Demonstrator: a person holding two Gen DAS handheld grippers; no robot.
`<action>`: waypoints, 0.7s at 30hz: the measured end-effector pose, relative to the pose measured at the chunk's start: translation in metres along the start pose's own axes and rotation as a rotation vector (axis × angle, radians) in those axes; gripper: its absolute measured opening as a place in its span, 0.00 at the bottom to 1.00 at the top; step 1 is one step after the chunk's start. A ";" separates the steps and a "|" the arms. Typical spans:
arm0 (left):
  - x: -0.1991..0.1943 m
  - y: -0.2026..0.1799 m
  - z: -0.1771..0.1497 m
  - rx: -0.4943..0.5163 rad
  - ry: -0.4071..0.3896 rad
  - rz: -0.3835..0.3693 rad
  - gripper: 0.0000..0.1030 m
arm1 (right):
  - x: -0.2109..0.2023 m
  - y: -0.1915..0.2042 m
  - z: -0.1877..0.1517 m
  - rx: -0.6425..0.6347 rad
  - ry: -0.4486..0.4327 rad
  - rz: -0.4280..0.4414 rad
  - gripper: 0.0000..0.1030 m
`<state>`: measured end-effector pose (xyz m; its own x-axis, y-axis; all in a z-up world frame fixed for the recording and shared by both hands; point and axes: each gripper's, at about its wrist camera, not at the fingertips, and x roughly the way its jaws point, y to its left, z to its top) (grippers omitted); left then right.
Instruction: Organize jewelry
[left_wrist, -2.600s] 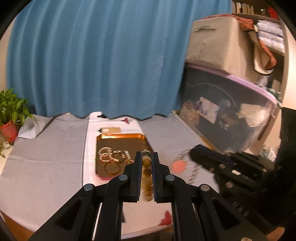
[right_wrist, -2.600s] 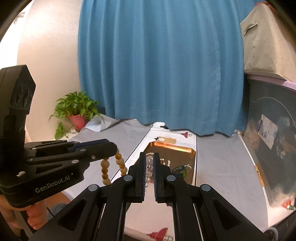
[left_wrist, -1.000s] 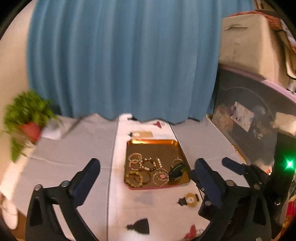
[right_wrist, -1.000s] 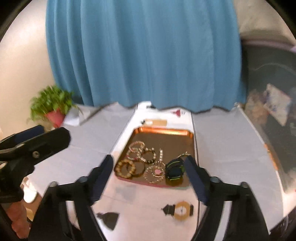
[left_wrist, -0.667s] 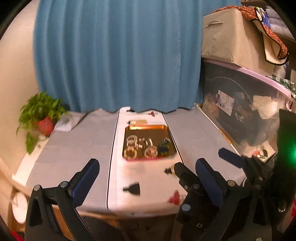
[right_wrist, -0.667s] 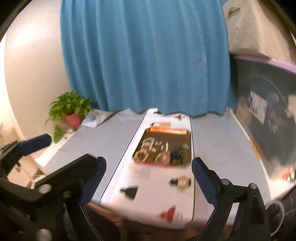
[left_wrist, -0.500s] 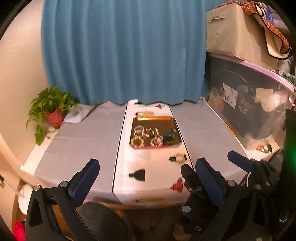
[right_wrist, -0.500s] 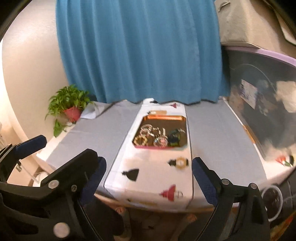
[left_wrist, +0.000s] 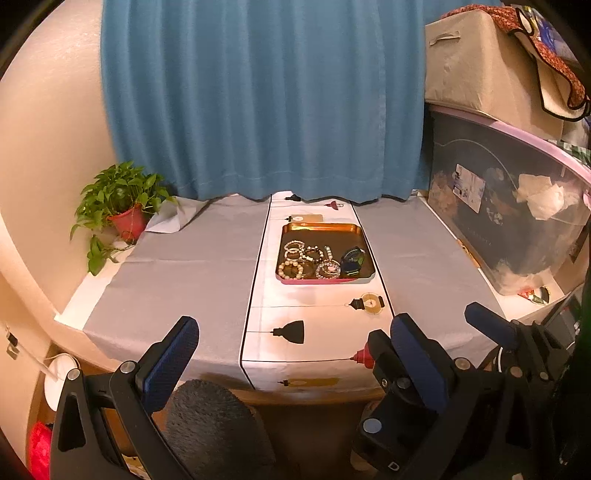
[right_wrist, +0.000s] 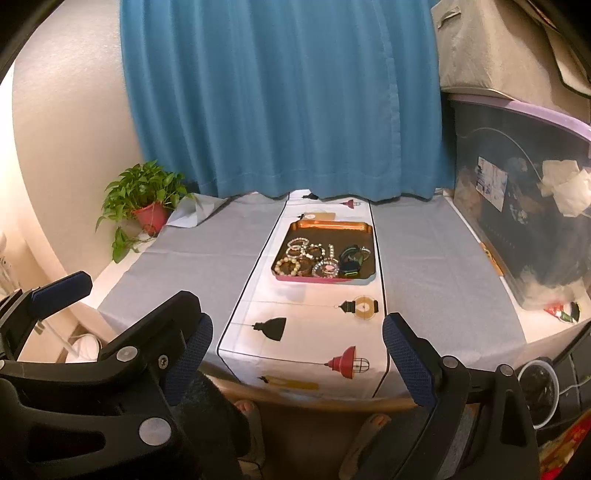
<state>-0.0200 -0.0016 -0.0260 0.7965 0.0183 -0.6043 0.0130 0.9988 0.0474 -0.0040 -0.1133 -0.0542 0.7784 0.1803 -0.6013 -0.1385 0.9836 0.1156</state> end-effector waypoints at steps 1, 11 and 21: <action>0.000 0.000 0.000 0.002 -0.003 0.002 1.00 | 0.001 -0.001 0.000 0.002 0.002 0.001 0.91; 0.003 -0.002 0.001 0.013 0.013 0.011 1.00 | 0.003 -0.003 0.000 0.019 0.013 0.011 0.91; 0.005 -0.004 -0.002 0.019 0.031 0.019 1.00 | 0.005 -0.003 -0.003 0.029 0.022 0.015 0.91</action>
<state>-0.0176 -0.0057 -0.0308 0.7775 0.0386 -0.6276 0.0100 0.9972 0.0737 -0.0010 -0.1152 -0.0597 0.7627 0.1952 -0.6165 -0.1318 0.9803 0.1474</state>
